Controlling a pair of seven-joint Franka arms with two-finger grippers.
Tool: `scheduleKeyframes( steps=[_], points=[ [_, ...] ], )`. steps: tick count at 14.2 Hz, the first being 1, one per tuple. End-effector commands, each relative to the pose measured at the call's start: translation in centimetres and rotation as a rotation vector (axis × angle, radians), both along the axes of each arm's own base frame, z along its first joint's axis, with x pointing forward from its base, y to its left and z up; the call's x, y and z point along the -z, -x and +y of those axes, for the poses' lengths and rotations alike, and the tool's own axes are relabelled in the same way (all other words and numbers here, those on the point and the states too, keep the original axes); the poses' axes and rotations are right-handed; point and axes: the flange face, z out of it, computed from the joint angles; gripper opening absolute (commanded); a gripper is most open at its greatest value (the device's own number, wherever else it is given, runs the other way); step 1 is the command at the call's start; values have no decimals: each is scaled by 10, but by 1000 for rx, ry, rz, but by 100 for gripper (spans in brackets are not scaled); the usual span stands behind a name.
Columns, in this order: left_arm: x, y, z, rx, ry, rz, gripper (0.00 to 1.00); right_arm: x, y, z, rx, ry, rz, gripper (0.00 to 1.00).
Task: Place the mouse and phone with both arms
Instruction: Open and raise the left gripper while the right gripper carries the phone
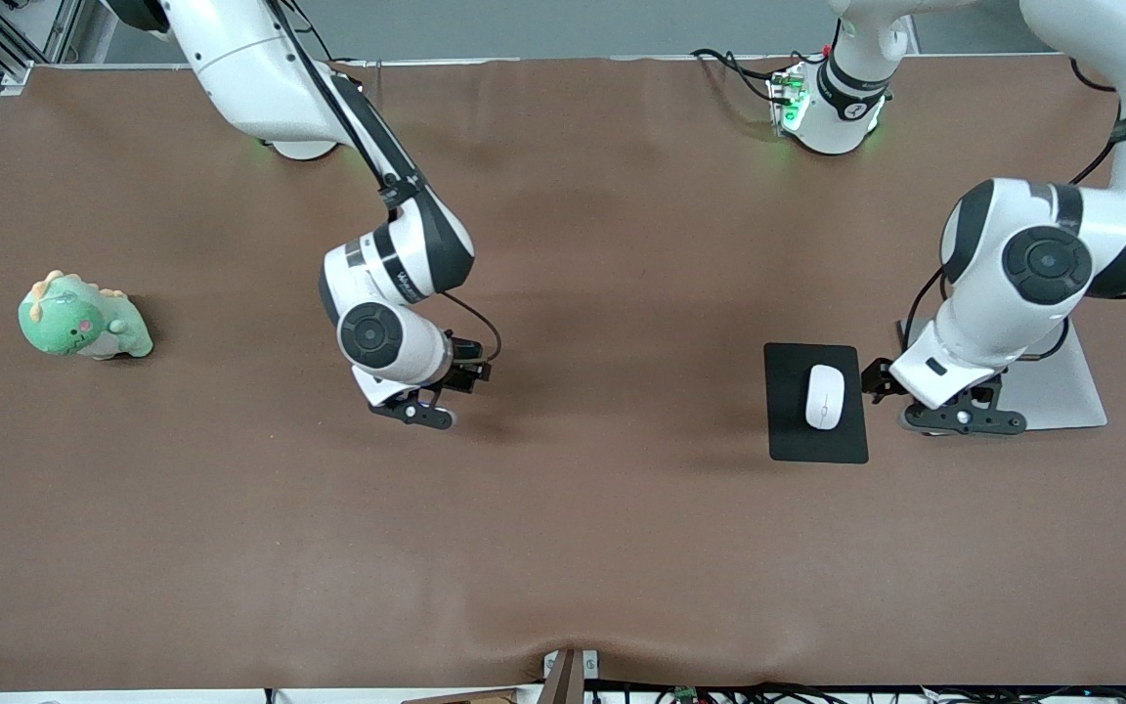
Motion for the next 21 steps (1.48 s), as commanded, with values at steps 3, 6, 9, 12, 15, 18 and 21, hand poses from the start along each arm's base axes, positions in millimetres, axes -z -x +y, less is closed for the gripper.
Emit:
scheduleKeyframes(
  steps=[3, 6, 9, 12, 15, 18, 21],
  points=[
    [-64, 23, 17, -81, 51, -10, 100, -33, 7, -56, 20, -33, 19, 0],
    [-113, 34, 20, -95, 79, 28, 100, -37, 4, -106, -9, -52, 11, 0],
    [-178, 47, 38, -75, 96, 132, 100, -39, 7, -154, -23, -71, 10, 0],
    [-218, 80, 44, -48, 123, 197, 100, -40, 11, -201, -37, -88, 11, 0],
    [-259, 94, 46, -31, 147, 171, 100, -33, 22, -227, -25, -64, 6, 0],
    [-279, 99, 35, -15, 146, 161, 100, -19, 36, -261, -23, -35, -6, 0],
    [-279, 99, 32, -15, 144, 162, 100, -2, 49, -304, -59, -51, -27, 0]
  ],
)
